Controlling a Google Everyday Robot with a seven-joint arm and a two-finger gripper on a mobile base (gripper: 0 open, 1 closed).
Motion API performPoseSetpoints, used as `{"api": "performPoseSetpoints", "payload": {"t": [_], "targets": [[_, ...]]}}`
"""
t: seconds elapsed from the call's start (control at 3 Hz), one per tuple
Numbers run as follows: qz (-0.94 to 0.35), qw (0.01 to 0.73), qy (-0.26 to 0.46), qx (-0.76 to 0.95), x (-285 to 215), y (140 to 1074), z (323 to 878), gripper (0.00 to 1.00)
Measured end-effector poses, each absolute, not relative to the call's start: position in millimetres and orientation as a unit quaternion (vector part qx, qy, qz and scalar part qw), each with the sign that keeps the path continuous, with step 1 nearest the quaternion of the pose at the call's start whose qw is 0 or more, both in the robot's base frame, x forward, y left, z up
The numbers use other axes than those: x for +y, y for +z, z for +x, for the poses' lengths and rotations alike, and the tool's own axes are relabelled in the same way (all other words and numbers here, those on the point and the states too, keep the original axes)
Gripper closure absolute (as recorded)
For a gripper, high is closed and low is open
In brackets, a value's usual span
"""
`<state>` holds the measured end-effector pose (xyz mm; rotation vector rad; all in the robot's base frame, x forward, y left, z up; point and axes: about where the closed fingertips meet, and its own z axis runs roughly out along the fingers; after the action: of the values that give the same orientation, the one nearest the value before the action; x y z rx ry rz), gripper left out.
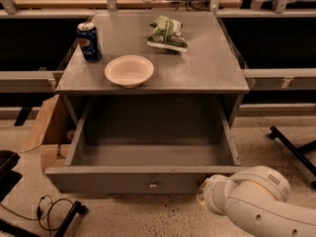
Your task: Close top drawer
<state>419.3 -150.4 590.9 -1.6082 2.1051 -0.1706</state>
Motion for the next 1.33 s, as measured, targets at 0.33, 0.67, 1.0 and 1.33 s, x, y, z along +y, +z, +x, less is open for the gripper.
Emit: {"api": "performPoseSetpoints", "payload": {"t": [0.33,0.67,1.0,1.33], "targets": [[-0.590,0.244,-0.065,0.767,-150.3,593.1,425.1,1.00],[-0.598,0.258,-0.077,0.755,-150.1,601.8,448.8,1.00],[-0.607,0.274,-0.087,0.741,-146.5,610.1,476.7,1.00],[-0.607,0.274,-0.087,0.741,-146.6,610.1,475.8,1.00]]}}
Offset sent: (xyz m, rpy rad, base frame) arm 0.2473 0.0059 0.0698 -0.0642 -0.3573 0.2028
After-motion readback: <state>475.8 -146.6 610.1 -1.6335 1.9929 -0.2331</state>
